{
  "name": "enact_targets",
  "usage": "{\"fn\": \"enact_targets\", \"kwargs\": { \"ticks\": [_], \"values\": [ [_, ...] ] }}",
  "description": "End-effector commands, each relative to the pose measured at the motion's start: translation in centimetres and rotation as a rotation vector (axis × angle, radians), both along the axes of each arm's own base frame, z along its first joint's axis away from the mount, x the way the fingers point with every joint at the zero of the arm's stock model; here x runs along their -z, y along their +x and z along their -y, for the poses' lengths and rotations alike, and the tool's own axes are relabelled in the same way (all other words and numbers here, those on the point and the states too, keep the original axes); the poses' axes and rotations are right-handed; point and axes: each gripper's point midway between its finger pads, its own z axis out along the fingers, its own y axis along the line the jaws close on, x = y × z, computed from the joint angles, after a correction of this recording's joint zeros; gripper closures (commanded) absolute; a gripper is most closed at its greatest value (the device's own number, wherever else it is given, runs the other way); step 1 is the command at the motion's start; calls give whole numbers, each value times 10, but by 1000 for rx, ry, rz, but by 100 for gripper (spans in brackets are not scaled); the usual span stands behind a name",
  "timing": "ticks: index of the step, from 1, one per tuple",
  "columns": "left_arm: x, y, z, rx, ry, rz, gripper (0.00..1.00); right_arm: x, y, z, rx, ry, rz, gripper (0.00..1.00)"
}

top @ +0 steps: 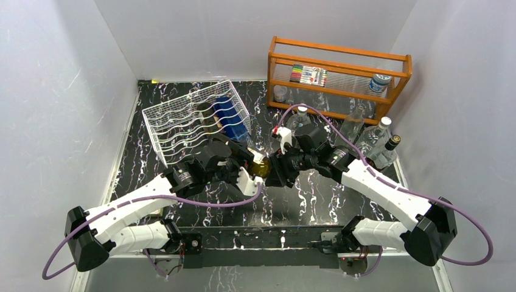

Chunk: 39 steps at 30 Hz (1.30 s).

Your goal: Put the wine bottle on the wine rack

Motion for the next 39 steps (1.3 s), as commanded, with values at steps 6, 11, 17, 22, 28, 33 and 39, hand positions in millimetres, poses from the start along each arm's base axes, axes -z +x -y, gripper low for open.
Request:
{"fn": "enact_targets", "kwargs": {
  "ticks": [6, 11, 17, 22, 28, 33, 39],
  "values": [
    [-70, 9, 17, -7, -225, 126, 100, -12, 6, -11, -15, 15, 53, 48],
    [-71, 9, 17, -10, -235, 120, 100, -15, 2, -12, -33, 32, 59, 66],
    [-71, 8, 17, -14, -240, 114, 100, -21, 0, -12, -38, 52, 70, 97],
    [-70, 6, 16, -30, -268, 79, 67, -25, 0, -12, -34, 62, 84, 100],
    [-57, 6, 10, -61, -268, 63, 19, -37, -3, -10, -44, 100, 119, 100],
    [-49, 7, 1, -113, -258, 38, 2, -51, -6, -7, -43, 135, 155, 100],
    [-52, 2, -9, -150, -299, 28, 2, -55, -7, -2, -28, 130, 165, 100]
  ]
}}
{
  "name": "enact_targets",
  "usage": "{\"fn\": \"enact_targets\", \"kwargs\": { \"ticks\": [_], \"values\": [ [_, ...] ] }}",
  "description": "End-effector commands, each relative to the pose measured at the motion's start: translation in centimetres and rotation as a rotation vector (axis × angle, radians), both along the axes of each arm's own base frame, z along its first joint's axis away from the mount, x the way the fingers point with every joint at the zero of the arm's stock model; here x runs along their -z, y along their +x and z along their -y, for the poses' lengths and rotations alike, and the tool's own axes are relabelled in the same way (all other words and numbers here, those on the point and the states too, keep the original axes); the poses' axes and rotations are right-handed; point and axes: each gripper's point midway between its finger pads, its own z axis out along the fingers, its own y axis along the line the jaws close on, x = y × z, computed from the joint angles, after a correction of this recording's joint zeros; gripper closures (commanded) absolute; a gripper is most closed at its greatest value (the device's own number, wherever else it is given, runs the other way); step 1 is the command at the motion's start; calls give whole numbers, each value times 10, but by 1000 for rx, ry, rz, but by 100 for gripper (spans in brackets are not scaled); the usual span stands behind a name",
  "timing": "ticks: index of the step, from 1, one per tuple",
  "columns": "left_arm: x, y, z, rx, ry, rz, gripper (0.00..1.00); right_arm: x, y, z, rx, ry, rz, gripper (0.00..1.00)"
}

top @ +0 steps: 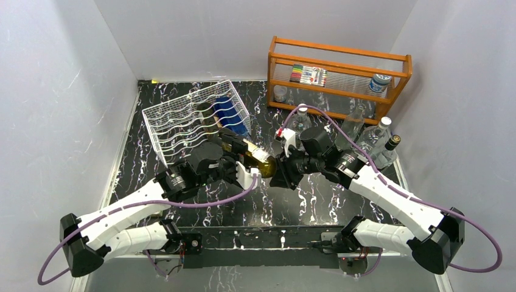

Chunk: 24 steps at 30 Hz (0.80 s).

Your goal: Put the wine bottle on the wine rack

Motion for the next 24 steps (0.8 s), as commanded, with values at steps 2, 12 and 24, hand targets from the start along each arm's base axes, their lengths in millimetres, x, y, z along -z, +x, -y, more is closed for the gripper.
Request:
{"fn": "enact_targets", "kwargs": {
  "ticks": [2, 12, 24],
  "values": [
    [-28, -3, -10, -51, -128, 34, 2, -39, 6, -8, -9, 114, 114, 100],
    [-66, -12, -45, -212, -388, 7, 2, -36, 6, -10, -1, 115, 92, 100],
    [-159, 9, -92, -731, -1028, -179, 2, -20, 6, -54, -34, 144, -2, 100]
  ]
}}
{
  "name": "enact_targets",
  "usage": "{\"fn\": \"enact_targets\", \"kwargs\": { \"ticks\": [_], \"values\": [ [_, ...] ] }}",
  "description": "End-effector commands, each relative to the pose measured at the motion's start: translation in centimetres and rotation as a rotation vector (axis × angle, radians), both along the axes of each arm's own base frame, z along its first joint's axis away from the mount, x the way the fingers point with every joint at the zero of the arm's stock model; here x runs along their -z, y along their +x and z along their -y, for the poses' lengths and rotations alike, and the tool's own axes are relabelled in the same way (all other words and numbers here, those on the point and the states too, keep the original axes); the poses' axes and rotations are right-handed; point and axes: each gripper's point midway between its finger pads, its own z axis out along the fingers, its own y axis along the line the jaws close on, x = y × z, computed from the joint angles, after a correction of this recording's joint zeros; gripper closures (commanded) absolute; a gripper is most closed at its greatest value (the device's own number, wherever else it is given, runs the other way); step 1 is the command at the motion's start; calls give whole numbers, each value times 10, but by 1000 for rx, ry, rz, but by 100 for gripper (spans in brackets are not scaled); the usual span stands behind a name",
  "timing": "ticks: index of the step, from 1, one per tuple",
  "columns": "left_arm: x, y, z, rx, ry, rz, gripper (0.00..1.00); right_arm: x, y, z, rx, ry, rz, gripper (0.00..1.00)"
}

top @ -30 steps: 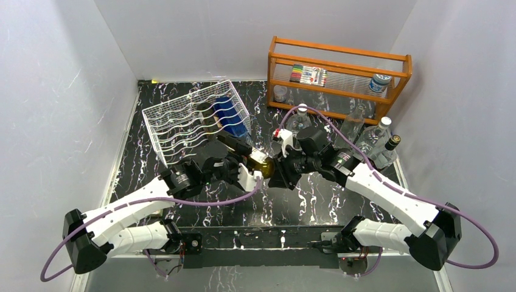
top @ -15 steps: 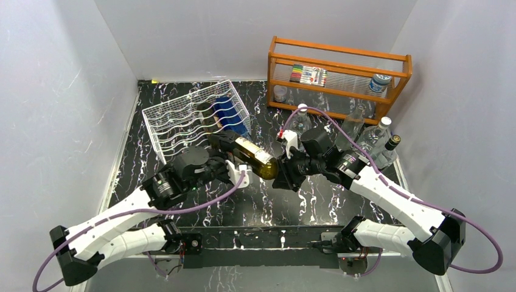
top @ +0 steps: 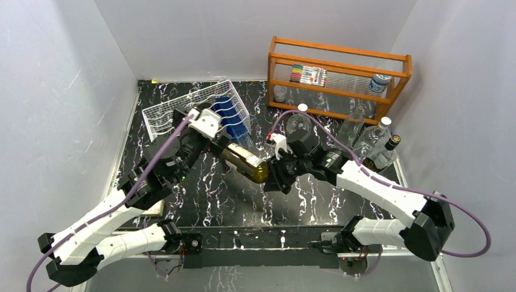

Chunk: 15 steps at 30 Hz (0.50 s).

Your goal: Put the wine bottle on the wine rack

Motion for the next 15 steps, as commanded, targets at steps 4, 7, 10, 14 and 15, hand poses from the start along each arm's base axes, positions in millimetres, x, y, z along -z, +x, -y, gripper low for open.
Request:
{"fn": "enact_targets", "kwargs": {
  "ticks": [4, 7, 10, 14, 15],
  "values": [
    [-28, -9, -16, -103, -366, -105, 2, -29, 13, -66, -28, 179, 96, 100],
    [-29, -13, -19, -98, -392, -115, 2, -17, 14, -86, -20, 162, 82, 100],
    [-27, -16, -24, -103, -389, -121, 2, -8, 17, -108, -3, 152, 76, 100],
    [-23, -20, -29, -108, -377, -136, 2, -2, 24, -138, 29, 171, 81, 100],
    [-22, -21, -31, -112, -378, -140, 2, -1, 26, -145, 33, 178, 85, 100]
  ]
}}
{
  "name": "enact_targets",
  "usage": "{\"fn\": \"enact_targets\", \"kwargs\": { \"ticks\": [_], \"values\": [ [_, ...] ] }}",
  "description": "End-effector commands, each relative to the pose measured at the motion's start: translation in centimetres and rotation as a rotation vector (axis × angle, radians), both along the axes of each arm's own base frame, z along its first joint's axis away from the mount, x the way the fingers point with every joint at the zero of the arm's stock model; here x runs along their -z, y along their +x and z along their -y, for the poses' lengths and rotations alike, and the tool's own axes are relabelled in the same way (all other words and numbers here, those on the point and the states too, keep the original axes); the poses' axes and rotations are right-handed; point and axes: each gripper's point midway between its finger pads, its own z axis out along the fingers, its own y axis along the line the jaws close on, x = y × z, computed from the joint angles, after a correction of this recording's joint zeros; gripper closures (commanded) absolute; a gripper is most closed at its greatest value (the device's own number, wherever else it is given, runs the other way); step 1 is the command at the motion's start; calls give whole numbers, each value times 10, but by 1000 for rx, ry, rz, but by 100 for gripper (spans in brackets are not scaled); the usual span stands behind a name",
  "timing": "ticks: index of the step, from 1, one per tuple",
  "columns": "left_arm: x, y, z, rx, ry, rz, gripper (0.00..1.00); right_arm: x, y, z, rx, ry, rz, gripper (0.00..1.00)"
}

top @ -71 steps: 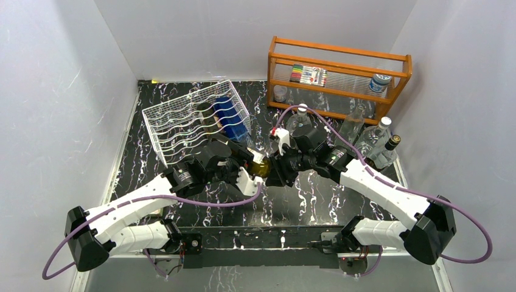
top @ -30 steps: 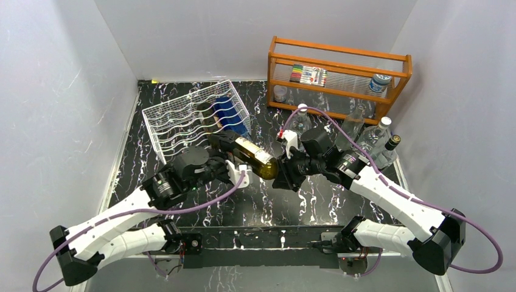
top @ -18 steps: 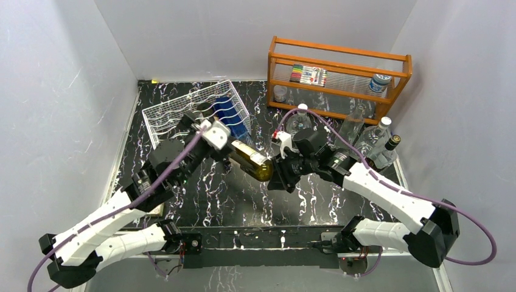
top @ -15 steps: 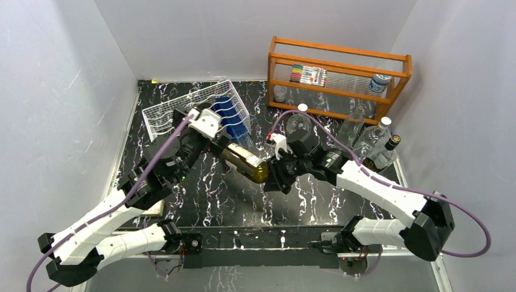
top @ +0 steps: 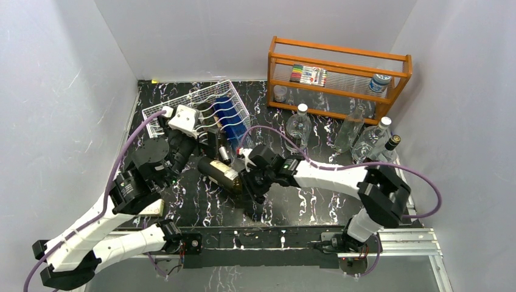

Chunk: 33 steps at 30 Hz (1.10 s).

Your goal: Put the wine bottle on the wine rack

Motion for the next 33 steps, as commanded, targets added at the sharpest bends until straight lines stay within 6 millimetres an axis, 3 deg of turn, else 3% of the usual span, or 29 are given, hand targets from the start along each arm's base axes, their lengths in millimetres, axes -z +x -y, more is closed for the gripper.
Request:
{"fn": "enact_targets", "kwargs": {
  "ticks": [1, 13, 18, 25, 33],
  "values": [
    [-11, -8, -14, -26, -49, -4, 2, -82, 37, -79, 39, 326, 186, 100],
    [-14, -21, -30, -24, -79, -4, 2, -78, 67, -124, 143, 363, 210, 100],
    [-11, -20, -29, -20, -61, -12, 2, -60, 69, -133, 151, 346, 188, 100],
    [-8, -18, -26, -18, -48, -20, 2, -68, 81, -144, 210, 420, 227, 100],
    [-17, -20, -26, -10, -58, -14, 2, -66, 108, -174, 319, 450, 248, 100]
  ]
}}
